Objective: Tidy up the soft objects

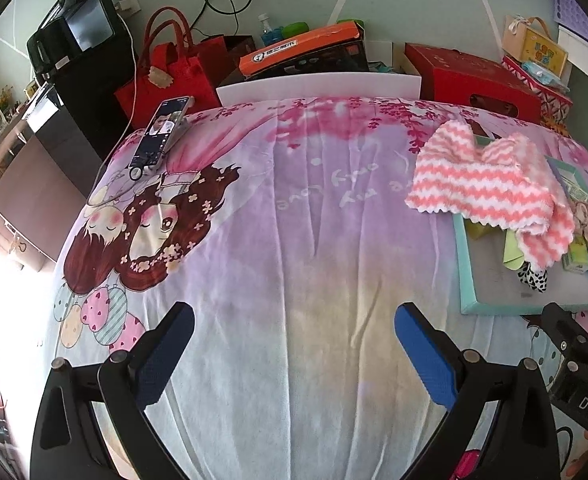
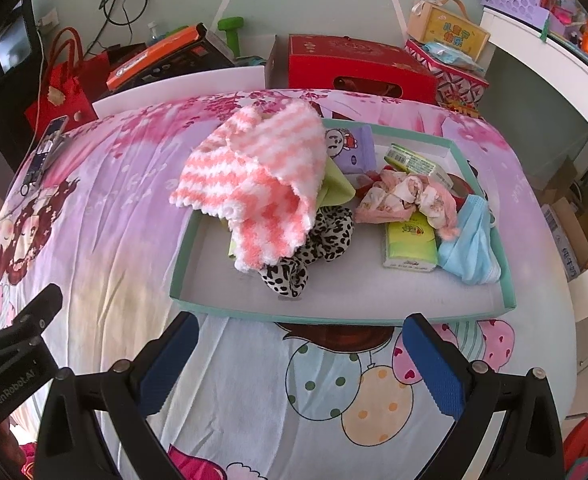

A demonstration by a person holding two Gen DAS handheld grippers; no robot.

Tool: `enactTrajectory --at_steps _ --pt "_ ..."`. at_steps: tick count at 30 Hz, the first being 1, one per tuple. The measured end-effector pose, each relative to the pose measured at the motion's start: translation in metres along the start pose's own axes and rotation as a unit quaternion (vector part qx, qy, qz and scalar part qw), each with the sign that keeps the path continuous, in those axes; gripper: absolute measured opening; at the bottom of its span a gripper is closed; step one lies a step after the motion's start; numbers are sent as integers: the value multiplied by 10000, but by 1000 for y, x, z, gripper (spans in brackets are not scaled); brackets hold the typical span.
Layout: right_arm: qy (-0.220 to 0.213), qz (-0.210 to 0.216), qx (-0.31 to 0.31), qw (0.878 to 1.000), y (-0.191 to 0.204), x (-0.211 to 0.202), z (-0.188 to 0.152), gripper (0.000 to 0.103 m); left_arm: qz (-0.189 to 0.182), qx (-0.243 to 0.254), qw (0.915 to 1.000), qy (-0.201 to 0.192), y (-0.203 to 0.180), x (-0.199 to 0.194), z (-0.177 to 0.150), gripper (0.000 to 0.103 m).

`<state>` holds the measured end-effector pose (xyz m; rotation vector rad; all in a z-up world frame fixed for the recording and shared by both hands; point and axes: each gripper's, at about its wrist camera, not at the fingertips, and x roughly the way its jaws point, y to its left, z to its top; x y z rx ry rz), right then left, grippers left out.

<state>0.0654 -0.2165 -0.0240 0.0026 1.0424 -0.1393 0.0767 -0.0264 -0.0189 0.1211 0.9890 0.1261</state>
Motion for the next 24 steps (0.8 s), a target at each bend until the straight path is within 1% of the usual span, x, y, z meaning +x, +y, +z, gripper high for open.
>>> enactTrajectory --at_steps 8,24 --pt "35 60 -28 10000 2 6 0 103 25 -30 10000 28 2 5 2 100" --pt "-143 49 -103 9998 3 1 5 103 118 40 9999 9 5 11 10 100"
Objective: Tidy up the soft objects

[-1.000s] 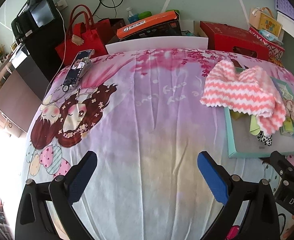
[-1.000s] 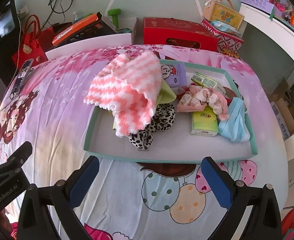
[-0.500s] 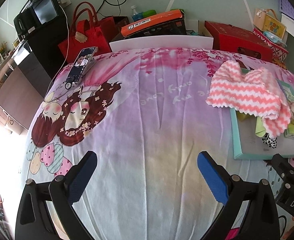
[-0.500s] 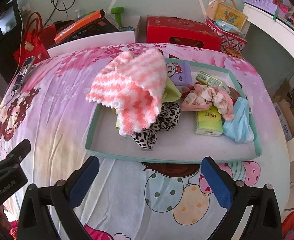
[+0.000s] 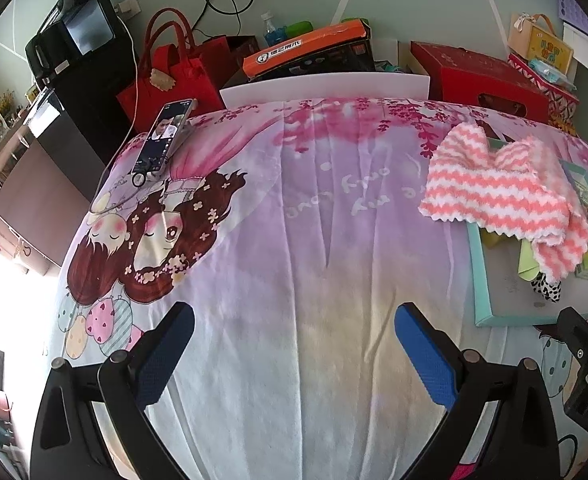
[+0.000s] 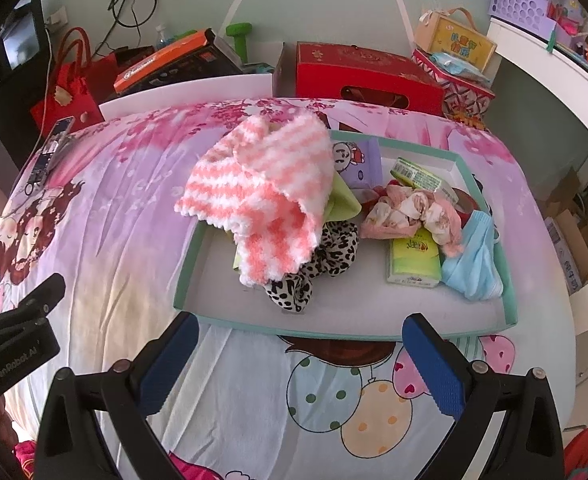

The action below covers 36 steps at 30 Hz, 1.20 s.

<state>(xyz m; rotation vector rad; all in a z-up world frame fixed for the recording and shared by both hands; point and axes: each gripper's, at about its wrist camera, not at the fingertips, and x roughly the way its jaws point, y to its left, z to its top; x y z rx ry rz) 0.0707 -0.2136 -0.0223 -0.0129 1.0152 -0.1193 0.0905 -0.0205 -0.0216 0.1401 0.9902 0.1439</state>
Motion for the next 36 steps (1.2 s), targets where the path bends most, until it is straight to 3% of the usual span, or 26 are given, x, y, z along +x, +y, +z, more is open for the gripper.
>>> enactTrajectory --at_steps 36 --pt "16 1 46 10000 -4 1 0 103 -114 85 9998 -103 -7 -7 2 100"
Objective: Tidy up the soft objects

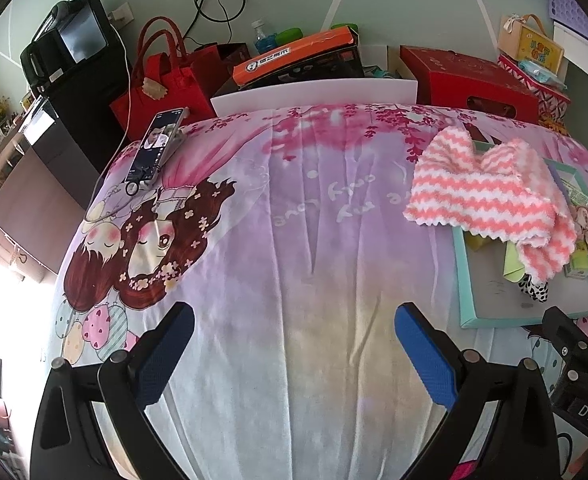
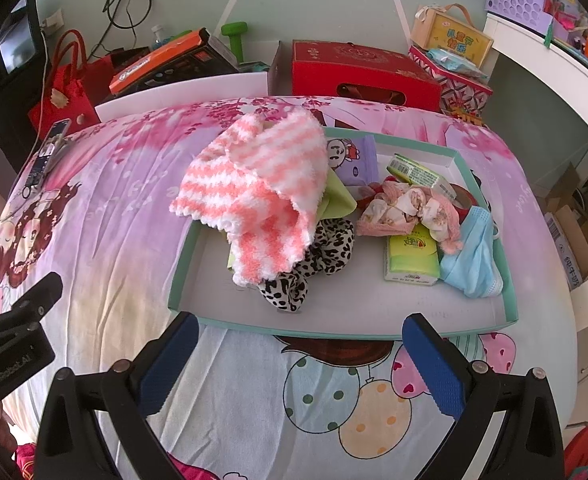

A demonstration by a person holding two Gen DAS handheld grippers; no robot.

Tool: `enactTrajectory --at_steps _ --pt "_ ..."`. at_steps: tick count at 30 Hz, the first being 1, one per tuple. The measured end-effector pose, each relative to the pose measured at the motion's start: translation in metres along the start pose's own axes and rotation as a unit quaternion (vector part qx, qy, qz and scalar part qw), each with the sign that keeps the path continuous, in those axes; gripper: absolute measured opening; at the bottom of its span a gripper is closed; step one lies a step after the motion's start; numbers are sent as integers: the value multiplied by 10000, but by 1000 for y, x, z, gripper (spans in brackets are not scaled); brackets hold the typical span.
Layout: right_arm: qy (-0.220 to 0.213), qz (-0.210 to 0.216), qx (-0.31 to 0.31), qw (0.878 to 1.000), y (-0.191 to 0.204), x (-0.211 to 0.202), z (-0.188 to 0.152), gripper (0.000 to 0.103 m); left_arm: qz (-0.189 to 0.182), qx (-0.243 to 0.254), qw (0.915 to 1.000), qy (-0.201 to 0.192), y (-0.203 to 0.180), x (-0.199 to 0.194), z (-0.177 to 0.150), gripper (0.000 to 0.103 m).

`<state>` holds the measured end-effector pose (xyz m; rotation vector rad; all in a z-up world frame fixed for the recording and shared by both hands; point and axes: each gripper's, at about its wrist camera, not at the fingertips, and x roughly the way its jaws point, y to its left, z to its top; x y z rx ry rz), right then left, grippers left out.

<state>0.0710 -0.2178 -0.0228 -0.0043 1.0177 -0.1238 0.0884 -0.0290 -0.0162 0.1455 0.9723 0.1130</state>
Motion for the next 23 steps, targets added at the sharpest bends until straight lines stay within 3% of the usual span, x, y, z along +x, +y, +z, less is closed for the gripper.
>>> enactTrajectory --at_steps 23 --pt "-90 -143 180 9997 -6 -2 1 103 -38 -94 9999 56 4 2 -2 100"
